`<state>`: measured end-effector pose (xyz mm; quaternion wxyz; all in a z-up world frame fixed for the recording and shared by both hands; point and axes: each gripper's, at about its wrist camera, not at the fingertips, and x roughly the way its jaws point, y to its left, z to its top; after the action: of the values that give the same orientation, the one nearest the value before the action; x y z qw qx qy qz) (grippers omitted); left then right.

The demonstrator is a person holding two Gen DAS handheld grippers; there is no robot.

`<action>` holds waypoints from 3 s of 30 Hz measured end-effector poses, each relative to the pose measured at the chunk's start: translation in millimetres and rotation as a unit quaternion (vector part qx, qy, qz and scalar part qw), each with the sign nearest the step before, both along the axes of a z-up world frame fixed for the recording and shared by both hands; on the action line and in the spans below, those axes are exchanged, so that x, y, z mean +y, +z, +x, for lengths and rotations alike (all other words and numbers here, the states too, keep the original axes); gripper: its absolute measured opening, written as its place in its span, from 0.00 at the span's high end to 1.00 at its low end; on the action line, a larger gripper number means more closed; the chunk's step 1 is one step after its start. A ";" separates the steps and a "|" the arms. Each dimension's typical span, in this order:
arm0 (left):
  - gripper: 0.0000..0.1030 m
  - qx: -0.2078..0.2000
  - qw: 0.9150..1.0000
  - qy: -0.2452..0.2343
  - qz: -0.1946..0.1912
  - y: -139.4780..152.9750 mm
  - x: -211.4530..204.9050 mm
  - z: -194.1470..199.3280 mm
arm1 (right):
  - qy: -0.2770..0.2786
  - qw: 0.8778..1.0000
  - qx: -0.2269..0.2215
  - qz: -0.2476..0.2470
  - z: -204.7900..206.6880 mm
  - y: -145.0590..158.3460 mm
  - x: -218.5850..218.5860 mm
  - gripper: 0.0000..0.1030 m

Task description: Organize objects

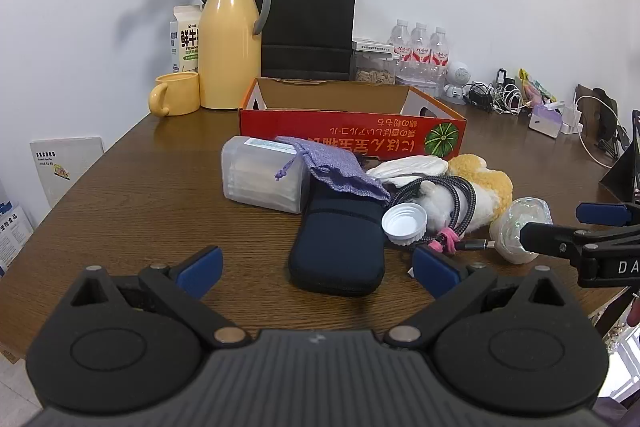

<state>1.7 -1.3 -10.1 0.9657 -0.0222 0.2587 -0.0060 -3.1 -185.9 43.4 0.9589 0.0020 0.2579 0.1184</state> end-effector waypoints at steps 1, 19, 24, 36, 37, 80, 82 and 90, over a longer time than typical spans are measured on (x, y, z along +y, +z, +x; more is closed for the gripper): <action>0.00 0.000 1.000 0.000 0.000 0.0 -0.1 0.0 | 0.000 1.000 0.000 0.000 0.0 -0.1 0.1 0.00; 0.00 0.008 1.000 0.000 0.002 -5.8 0.2 -0.6 | 0.002 1.000 0.002 -0.003 -0.6 -4.4 1.8 0.00; 0.00 0.008 1.000 0.000 0.002 -6.1 0.1 -0.9 | 0.002 1.000 0.002 -0.003 -0.7 -5.1 1.5 0.00; 0.00 0.010 1.000 0.002 0.002 -11.0 -0.1 -5.3 | 0.003 1.000 0.004 -0.004 -1.9 -7.8 1.8 0.00; 0.00 0.009 1.000 0.002 0.002 -10.7 0.5 -5.9 | 0.003 1.000 0.004 -0.005 -2.7 -8.4 2.0 0.00; 0.00 0.016 1.000 -0.002 0.000 -13.2 -0.1 -3.6 | -0.002 1.000 0.009 -0.007 -2.2 -13.0 2.3 0.00; 0.00 0.017 1.000 -0.002 -0.001 -14.0 0.3 -3.2 | -0.001 1.000 0.010 -0.007 -1.8 -13.5 2.3 0.00; 0.00 0.033 0.999 -0.008 0.001 -21.6 -1.0 5.3 | -0.004 1.000 0.015 -0.012 5.0 -19.2 0.7 0.00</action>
<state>7.0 -2.3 -31.7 0.9566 -0.0194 0.2905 -0.0129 1.9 -185.3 24.2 0.9554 -0.0063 0.2734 0.1115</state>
